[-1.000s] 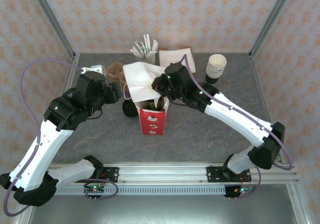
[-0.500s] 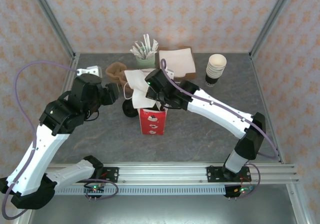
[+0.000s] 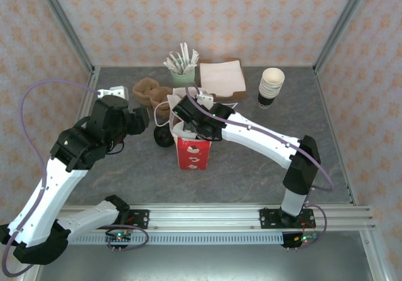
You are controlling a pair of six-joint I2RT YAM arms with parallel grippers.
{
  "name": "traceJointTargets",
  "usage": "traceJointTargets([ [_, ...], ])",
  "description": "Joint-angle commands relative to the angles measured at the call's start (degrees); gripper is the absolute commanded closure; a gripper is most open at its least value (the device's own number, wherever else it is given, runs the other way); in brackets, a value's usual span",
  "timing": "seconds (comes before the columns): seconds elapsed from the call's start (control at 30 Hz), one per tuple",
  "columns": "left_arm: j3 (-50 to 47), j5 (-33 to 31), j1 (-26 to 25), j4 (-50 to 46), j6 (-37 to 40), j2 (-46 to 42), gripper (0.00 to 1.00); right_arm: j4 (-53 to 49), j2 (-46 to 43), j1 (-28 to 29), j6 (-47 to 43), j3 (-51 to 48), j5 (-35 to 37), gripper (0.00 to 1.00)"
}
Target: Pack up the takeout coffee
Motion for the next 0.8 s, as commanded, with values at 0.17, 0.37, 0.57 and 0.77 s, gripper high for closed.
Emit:
traceJointTargets([
  [0.17,-0.8,-0.7,0.6,0.4,0.0,-0.6,0.35,-3.0,-2.1,0.6,-3.0,6.2,2.0,0.75],
  [0.37,-0.9,-1.1,0.6,0.3,0.1,-0.8,0.34,-3.1,-5.6,0.6,-3.7,8.2,3.0,0.57],
  [0.57,-0.7,-1.3,0.6,0.2,0.0,-0.7,0.35,-0.5,-7.9,0.6,-5.1,8.2,2.0,0.6],
  [0.77,-0.8,-0.9,0.6,0.6,-0.1,-0.7,0.35,4.7,-6.9,0.6,-5.9,6.8,-2.8,0.73],
])
